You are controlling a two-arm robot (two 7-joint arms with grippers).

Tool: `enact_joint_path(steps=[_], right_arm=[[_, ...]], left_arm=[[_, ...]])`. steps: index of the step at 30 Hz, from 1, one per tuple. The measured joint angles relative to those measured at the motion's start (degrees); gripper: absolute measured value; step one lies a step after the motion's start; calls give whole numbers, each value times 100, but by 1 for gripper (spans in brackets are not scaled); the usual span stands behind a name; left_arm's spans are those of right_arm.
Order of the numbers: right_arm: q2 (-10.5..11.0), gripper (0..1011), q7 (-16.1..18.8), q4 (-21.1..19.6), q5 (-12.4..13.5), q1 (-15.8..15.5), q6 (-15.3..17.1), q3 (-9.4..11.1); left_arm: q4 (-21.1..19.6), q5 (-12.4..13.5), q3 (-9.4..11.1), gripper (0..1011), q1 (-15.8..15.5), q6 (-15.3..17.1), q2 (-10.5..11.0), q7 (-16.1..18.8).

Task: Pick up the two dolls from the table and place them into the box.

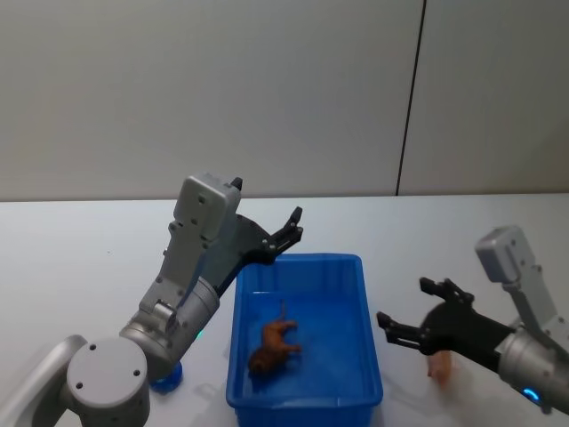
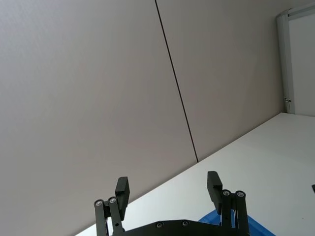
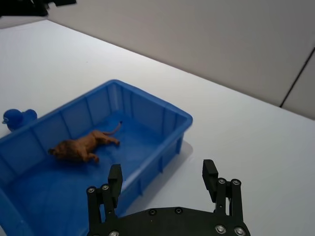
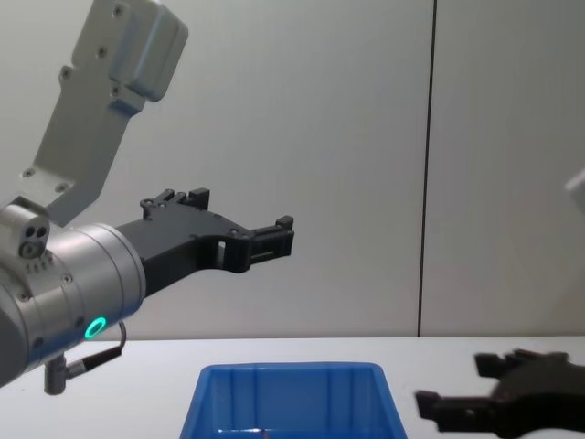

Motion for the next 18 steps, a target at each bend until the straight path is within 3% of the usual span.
enact_joint_path(steps=[18], right_arm=[[361, 1001, -122, 68, 327, -317, 576, 191]], left_arm=[[0, 0, 0, 1001, 0, 0, 0, 0]])
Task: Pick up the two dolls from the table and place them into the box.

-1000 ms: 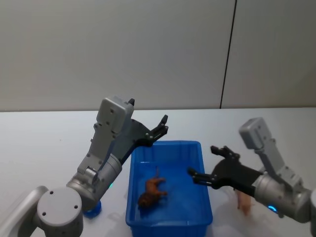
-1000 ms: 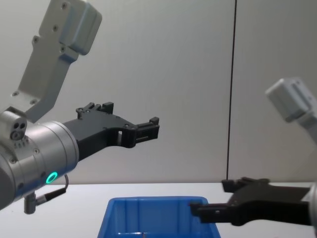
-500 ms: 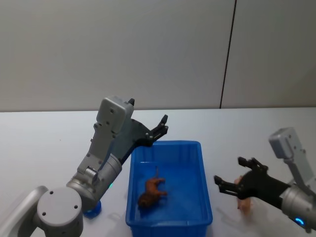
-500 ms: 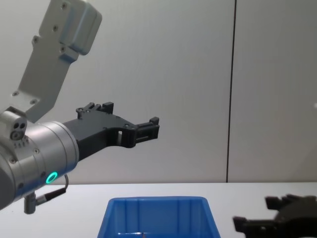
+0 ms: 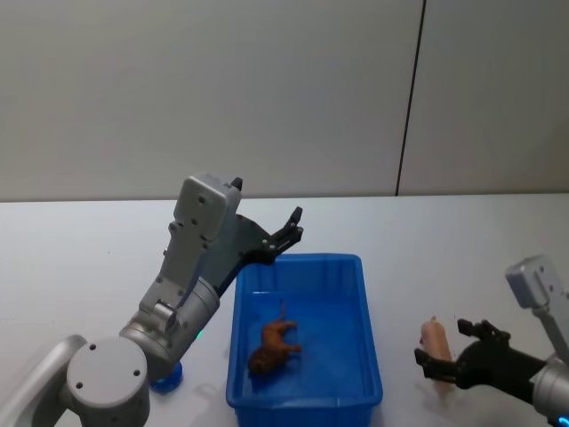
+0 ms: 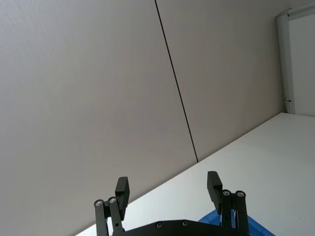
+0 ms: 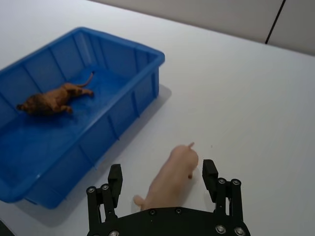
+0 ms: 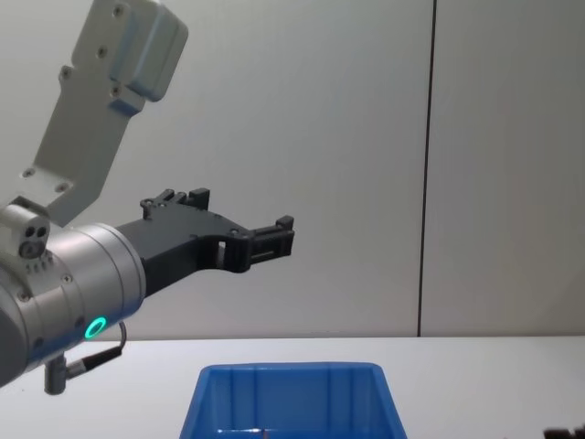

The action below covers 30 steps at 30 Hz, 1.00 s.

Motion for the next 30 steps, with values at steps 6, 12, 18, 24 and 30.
enact_joint_path(steps=[6, 12, 18, 24, 30], right_arm=[[31, 1001, 20, 130, -2, -25, 114, -3], [43, 947, 29, 220, -13, -30, 171, -16], [42, 785, 22, 284, -6, -26, 208, -27], [26, 576, -19, 320, 27, -12, 226, -40], [18, 394, -59, 326, 40, -8, 209, -50]], left_arm=[[0, 0, 0, 1001, 0, 0, 0, 0], [0, 0, 0, 1001, 0, 0, 0, 0], [0, 0, 0, 1001, 0, 0, 0, 0], [0, 0, 0, 1001, 0, 0, 0, 0], [0, 0, 0, 1001, 0, 0, 0, 0]])
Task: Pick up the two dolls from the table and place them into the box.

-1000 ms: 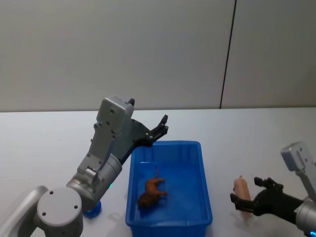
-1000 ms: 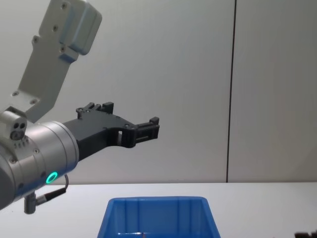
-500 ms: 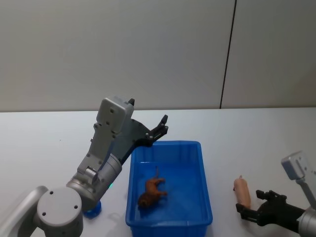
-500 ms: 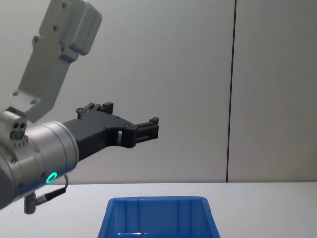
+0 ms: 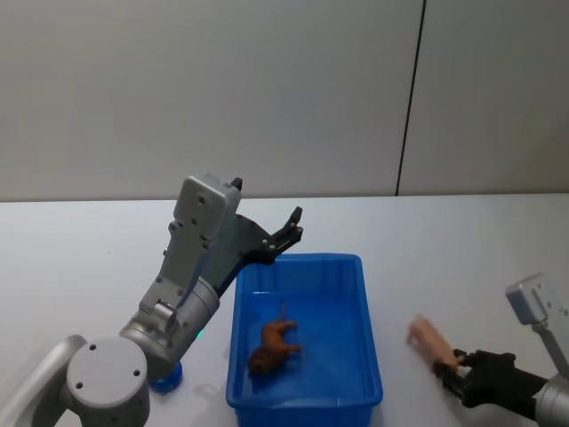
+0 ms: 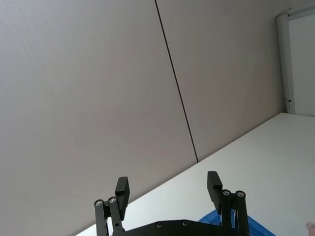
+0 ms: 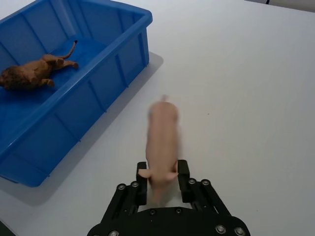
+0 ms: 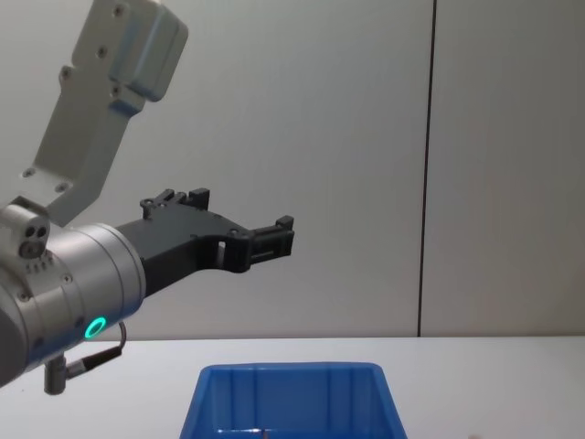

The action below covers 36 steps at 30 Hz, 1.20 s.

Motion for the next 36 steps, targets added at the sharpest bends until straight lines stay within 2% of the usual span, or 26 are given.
enact_joint_path(steps=[2, 4, 6, 19, 27, 36], right_arm=[[-3, 358, -22, -4, 1, 0, -41, -5], [-6, 279, -45, -25, -2, -4, -104, -10], [-8, 254, -57, -46, -5, -6, -145, -13], [-70, 254, -78, -380, -64, 54, -661, -54], [-218, 254, 207, -594, -142, 257, -860, -144], [-475, 255, 600, -592, -344, 543, -816, -333]], left_arm=[[0, 0, 0, 1001, 0, 0, 0, 0], [0, 0, 0, 1001, 0, 0, 0, 0], [0, 0, 0, 1001, 0, 0, 0, 0], [0, 0, 0, 1001, 0, 0, 0, 0], [0, 0, 0, 1001, 0, 0, 0, 0], [0, 0, 0, 1001, 0, 0, 0, 0]])
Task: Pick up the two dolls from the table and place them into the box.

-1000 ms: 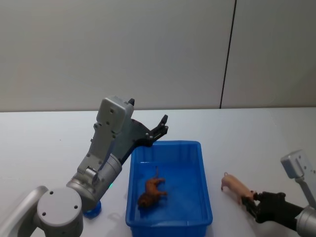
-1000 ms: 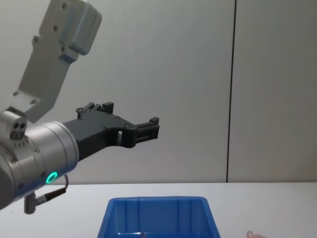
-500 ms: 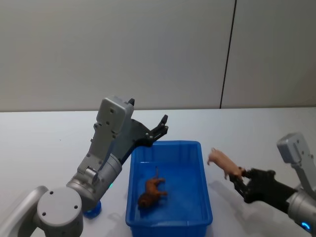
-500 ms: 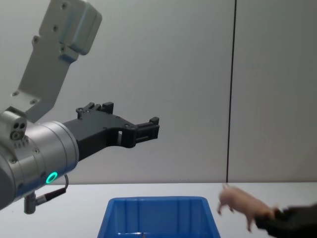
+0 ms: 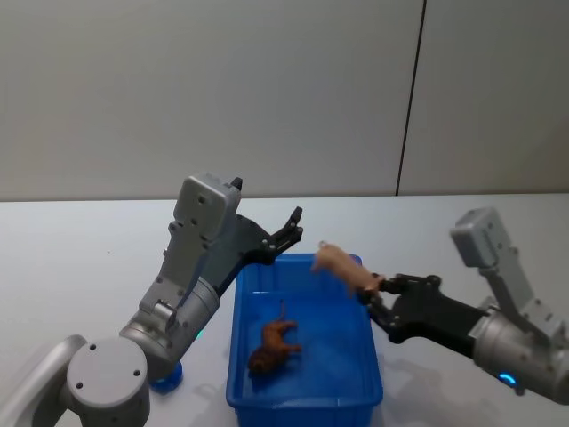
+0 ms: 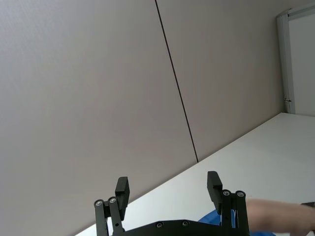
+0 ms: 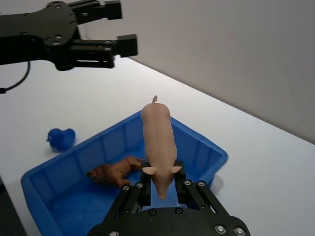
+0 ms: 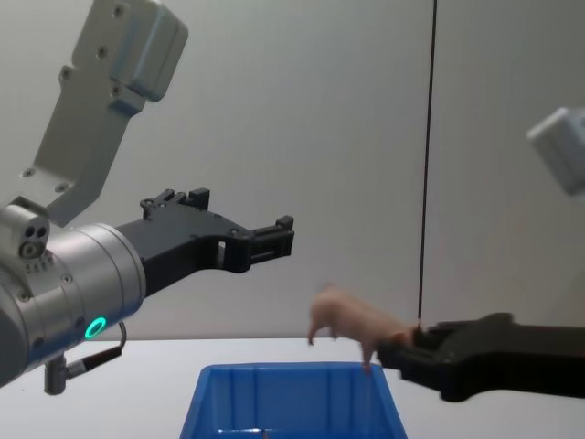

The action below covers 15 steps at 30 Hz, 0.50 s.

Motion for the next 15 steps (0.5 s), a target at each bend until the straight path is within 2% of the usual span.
enact_joint_path(steps=[1, 7, 15], right_arm=[[-45, 256, 48, 24, -45, 46, 30, -32], [-220, 448, 176, 176, -228, 218, 142, -174], [-315, 708, 200, 277, -306, 323, 204, -244]], left_arm=[[0, 0, 0, 1001, 0, 0, 0, 0], [0, 0, 0, 1001, 0, 0, 0, 0], [0, 0, 0, 1001, 0, 0, 0, 0]])
